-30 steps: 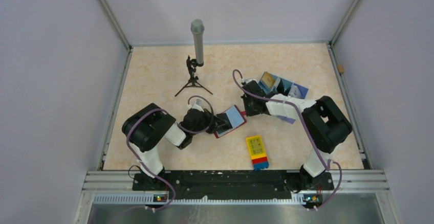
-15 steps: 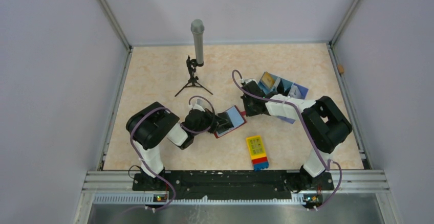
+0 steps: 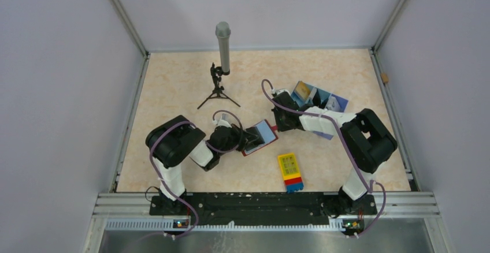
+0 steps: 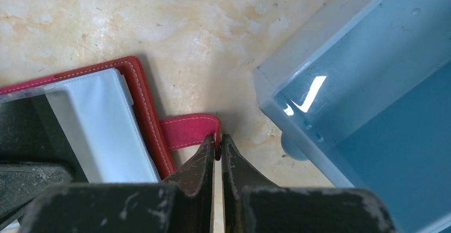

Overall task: Put the credit cards into the card holder
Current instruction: Insert the credit card into the card holder.

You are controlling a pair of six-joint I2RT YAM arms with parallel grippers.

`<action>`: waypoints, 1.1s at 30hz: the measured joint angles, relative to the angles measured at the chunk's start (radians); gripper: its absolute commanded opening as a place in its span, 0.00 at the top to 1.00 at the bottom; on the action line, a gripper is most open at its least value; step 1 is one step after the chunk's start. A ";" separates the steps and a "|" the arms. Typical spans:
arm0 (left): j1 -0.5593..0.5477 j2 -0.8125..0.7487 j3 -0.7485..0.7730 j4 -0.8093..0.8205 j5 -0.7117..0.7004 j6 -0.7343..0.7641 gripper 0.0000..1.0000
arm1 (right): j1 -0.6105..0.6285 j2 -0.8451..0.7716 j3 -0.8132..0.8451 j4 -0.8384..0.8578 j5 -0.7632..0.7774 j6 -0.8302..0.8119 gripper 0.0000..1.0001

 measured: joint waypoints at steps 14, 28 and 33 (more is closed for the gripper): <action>-0.004 -0.171 0.147 -0.458 -0.021 0.117 0.50 | 0.007 0.003 0.006 -0.011 0.020 0.009 1.00; -0.005 -0.312 0.266 -0.856 -0.109 0.245 0.29 | 0.007 0.002 0.006 -0.011 0.020 0.008 1.00; -0.005 -0.343 0.277 -0.923 -0.134 0.267 0.27 | 0.007 0.001 0.005 -0.010 0.020 0.008 1.00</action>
